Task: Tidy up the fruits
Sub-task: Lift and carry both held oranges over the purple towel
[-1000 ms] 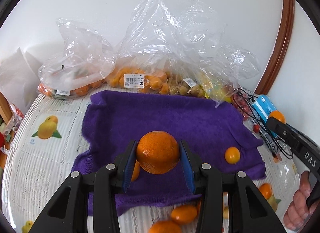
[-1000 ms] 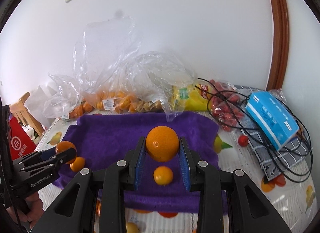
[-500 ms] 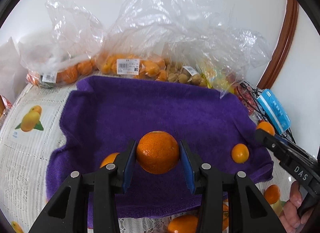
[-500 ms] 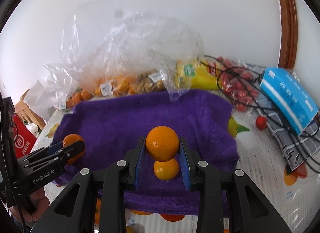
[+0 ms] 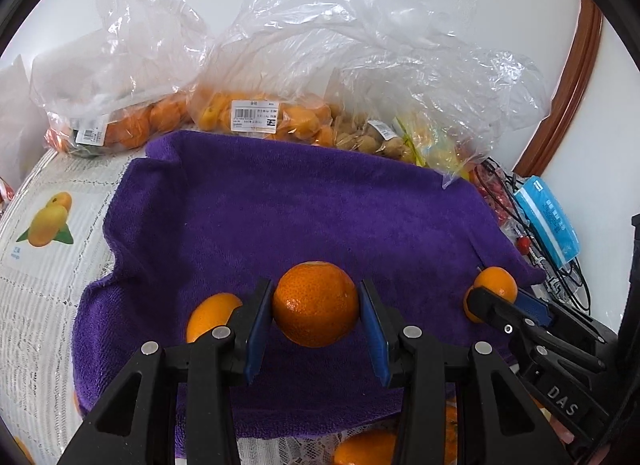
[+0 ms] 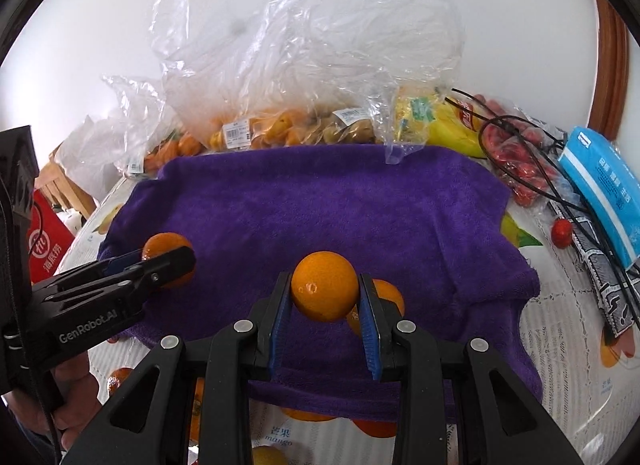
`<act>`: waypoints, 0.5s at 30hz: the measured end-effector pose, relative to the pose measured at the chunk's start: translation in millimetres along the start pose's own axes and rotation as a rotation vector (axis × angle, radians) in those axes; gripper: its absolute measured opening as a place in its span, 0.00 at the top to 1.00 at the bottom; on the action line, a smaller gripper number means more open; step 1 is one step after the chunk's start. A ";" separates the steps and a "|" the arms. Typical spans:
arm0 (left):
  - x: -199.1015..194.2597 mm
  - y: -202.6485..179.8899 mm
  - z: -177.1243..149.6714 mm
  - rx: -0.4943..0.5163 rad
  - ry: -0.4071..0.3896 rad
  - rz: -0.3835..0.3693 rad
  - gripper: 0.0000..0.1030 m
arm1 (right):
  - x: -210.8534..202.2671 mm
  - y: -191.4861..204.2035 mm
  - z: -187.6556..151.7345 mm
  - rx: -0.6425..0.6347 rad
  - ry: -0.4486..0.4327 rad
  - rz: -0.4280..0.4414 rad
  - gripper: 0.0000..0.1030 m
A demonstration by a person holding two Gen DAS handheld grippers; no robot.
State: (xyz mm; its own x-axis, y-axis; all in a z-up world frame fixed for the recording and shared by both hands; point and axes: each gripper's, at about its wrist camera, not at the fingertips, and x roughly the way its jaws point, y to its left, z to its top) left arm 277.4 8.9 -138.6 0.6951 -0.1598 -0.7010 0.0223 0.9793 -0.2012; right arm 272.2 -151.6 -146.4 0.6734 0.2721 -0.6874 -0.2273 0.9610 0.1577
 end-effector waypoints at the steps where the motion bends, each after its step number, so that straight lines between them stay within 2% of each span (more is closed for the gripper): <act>1: 0.2 0.5 -0.1 0.000 -0.001 0.007 0.61 | -0.5 0.7 -0.2 -0.002 0.001 0.004 0.69; 15: 0.9 -0.8 -0.3 0.013 0.000 0.016 0.61 | 1.7 8.4 -4.4 -0.023 0.015 0.031 0.69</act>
State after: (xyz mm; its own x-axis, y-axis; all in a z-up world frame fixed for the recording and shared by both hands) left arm 277.8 8.0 -139.3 0.6953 -0.1437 -0.7042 0.0203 0.9833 -0.1806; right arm 268.3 -143.4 -149.3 0.6550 0.3012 -0.6930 -0.2641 0.9505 0.1635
